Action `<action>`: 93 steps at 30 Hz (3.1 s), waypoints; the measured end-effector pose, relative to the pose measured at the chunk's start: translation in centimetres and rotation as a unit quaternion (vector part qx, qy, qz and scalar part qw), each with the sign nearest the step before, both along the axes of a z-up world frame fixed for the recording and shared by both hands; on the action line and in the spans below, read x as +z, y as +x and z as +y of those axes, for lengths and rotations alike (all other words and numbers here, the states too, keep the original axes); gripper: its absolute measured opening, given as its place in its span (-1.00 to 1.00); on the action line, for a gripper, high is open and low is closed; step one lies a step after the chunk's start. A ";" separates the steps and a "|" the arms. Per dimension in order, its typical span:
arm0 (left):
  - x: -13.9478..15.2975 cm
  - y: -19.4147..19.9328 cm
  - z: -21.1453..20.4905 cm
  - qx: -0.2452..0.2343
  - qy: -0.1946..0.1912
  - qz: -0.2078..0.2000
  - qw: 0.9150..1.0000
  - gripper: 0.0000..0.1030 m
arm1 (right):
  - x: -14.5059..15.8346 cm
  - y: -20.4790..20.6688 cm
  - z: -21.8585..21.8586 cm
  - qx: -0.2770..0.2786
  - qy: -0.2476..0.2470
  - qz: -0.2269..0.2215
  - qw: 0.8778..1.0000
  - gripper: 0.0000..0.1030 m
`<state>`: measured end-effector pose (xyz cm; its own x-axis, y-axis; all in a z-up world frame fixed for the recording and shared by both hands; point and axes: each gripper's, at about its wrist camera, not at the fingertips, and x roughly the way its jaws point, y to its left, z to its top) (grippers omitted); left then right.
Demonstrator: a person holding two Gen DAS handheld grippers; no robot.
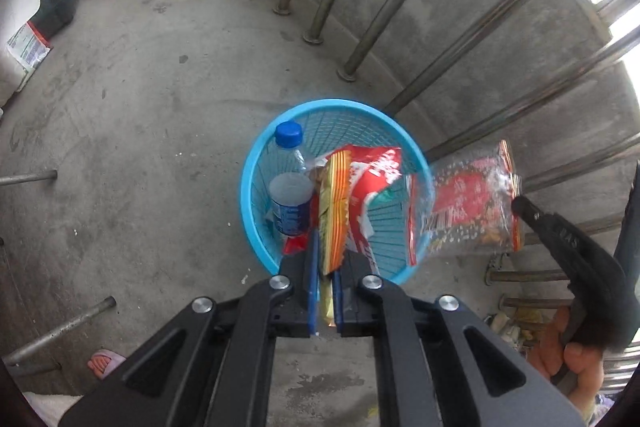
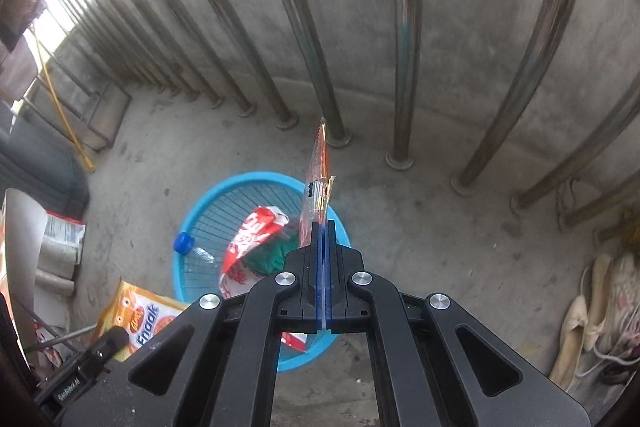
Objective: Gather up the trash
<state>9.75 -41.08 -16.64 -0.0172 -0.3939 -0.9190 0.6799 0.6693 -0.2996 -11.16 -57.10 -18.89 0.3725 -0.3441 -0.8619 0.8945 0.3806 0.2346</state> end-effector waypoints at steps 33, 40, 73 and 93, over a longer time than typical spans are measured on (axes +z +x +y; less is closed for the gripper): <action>16.6 -0.7 15.0 0.052 -0.169 -0.153 0.972 0.68 | 5.2 4.6 3.2 0.115 0.081 -0.162 0.977 0.09; 22.4 -2.3 25.2 0.148 -0.143 -0.279 0.938 0.89 | 16.0 8.3 12.3 0.265 -0.087 -0.196 0.940 0.67; 18.1 -7.7 45.2 0.389 0.046 -0.261 0.882 0.89 | 17.9 5.9 37.4 0.361 -0.236 -0.040 0.901 0.85; 18.5 -7.9 43.5 0.378 0.048 -0.266 0.886 0.89 | 17.4 5.0 36.7 0.360 -0.247 -0.022 0.900 0.85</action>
<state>1.85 2.38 1.89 0.6629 -0.0278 -0.7482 0.0552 0.9984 0.0118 -6.19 -20.42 -1.47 0.6823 -0.3368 -0.6489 0.3692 0.9248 -0.0918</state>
